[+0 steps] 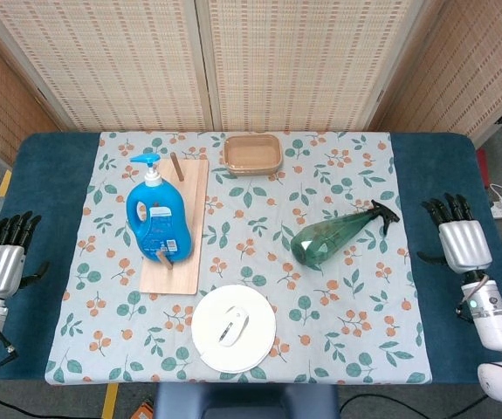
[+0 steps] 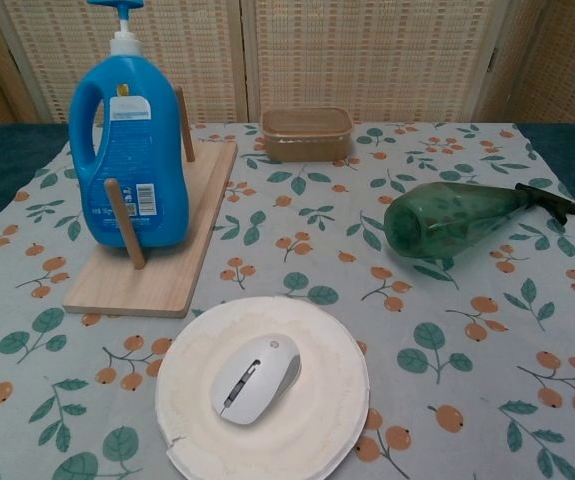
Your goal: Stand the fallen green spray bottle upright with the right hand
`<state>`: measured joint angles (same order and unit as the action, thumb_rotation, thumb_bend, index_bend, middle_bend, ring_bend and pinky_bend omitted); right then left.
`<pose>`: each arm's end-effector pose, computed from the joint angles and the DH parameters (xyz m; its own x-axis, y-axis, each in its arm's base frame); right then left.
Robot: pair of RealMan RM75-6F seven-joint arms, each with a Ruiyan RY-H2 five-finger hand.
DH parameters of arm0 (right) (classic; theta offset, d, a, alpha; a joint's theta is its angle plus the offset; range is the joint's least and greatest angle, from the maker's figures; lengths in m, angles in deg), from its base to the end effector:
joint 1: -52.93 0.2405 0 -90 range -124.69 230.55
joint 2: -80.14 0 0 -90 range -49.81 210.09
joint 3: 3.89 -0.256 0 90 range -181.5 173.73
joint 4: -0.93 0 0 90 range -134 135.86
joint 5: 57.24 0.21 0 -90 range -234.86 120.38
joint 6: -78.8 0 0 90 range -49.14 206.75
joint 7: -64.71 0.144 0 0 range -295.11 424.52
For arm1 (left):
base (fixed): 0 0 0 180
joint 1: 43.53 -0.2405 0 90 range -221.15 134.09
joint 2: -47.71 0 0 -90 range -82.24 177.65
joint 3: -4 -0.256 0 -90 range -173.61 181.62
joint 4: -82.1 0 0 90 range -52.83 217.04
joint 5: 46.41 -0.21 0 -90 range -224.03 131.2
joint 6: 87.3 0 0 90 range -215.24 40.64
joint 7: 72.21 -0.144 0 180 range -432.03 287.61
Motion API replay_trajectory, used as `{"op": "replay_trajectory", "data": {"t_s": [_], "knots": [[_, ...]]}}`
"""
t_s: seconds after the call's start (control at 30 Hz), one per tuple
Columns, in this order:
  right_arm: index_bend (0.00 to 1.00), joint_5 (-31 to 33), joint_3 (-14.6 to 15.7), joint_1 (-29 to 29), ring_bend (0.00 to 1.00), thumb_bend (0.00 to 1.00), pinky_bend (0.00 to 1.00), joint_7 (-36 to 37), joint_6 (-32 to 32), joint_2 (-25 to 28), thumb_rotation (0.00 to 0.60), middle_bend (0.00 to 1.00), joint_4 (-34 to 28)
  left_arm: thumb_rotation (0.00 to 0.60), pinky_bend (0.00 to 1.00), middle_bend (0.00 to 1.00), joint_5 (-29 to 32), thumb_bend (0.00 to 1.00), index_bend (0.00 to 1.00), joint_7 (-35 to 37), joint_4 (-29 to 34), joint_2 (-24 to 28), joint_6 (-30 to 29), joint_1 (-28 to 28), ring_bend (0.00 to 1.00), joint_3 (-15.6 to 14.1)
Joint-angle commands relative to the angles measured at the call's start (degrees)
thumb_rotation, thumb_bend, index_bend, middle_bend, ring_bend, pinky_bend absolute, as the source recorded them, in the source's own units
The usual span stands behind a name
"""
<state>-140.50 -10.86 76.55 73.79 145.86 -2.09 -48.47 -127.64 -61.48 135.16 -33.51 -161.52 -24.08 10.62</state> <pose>-0.3603 -0.3256 0.1272 0.6093 -0.0187 0.7927 -0.7910 -0.0849 0.6059 -0.3658 0.2962 0.1376 0.5371 -0.0503 0.8420 0.8417 -0.0334 -0.5389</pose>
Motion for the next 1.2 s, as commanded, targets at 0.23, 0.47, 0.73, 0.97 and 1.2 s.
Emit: {"op": "replay_trajectory", "data": {"t_s": [0.23, 0.47, 0.73, 0.97, 1.2], "knots": [[0.25, -6.80, 3.23, 6.80, 0.00, 0.00, 0.09, 4.97, -1.21, -8.77, 0.600, 0.23, 16.20, 0.600, 0.00, 0.00, 0.00, 0.27, 0.00, 0.00, 0.00, 0.00, 0.00, 0.00, 0.00, 0.00], [0.25, -9.25, 5.68, 9.95, 0.00, 0.00, 0.10, 5.97, -3.75, -13.10, 0.600, 0.23, 23.24, 0.599, 0.00, 0.00, -0.01, 0.27, 0.00, 0.00, 0.00, 0.00, 0.00, 0.00, 0.00, 0.01], [0.26, -8.33, 5.71, 13.53, 0.00, 0.00, 0.10, 7.08, -10.45, -17.49, 0.600, 0.23, 30.30, 0.599, 0.00, 0.00, -0.01, 0.27, 0.00, 0.00, 0.00, 0.00, 0.01, 0.00, 0.00, 0.01], [0.27, -7.46, 5.62, 15.34, 0.00, 0.00, 0.10, 9.25, -13.68, -19.13, 0.600, 0.23, 34.59, 0.600, 0.00, 0.00, -0.01, 0.27, 0.00, 0.00, 0.00, 0.00, 0.01, -0.01, 0.00, 0.01], [0.28, -7.37, 6.21, 16.96, 0.00, 0.00, 0.11, 10.72, -16.79, -21.00, 0.600, 0.23, 37.14, 0.598, 0.00, 0.00, -0.01, 0.27, 0.00, 0.00, 0.00, 0.00, 0.01, -0.01, 0.00, 0.01]]}}
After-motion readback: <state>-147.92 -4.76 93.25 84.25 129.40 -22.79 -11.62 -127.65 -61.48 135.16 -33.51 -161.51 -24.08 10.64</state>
